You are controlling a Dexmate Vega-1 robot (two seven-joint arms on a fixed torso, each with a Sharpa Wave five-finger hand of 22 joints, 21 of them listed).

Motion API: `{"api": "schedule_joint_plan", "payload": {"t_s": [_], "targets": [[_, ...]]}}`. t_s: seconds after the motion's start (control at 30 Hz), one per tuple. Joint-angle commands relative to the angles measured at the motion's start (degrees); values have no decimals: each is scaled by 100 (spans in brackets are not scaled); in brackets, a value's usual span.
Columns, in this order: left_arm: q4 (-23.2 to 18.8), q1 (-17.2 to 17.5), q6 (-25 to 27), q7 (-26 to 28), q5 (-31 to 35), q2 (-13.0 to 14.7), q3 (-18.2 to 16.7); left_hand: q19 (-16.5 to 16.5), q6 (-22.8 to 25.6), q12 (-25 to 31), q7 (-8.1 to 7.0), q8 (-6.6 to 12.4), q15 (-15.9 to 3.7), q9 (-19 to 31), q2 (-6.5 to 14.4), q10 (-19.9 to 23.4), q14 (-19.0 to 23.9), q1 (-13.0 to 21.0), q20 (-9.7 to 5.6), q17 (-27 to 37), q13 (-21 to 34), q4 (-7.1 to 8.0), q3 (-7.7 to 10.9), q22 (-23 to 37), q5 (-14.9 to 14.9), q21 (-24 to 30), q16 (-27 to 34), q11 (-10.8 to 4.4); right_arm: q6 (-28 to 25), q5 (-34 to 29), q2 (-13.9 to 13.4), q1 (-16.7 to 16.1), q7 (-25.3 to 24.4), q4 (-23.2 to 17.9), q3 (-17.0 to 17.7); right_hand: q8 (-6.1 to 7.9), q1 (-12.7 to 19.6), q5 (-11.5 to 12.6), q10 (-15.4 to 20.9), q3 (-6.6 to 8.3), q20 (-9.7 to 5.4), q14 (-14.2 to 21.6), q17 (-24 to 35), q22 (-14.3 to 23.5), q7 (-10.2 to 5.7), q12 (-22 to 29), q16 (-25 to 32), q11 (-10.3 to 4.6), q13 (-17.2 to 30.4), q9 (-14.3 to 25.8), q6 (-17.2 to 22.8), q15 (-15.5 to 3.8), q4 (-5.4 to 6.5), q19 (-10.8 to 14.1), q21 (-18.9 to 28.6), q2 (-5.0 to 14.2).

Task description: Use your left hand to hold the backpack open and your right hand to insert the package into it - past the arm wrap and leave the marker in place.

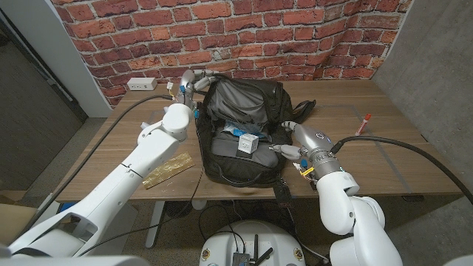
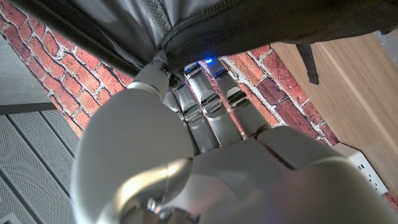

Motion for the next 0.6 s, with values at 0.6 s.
{"api": "schedule_joint_plan", "payload": {"t_s": [0.6], "targets": [[-739,235,712,-143,-514,393,-281,47,-1,37,28,21,-49,26,54,74,82,12,-573,13,8,15,37,19,41,-11,47,18,-104,2808,-1007,299,-1590,98,887,14,-68,54,88,-18,-32,87,-26,-3,59,14,-1,26,-47,10,134,-162,-26,42,-17,83]]}}
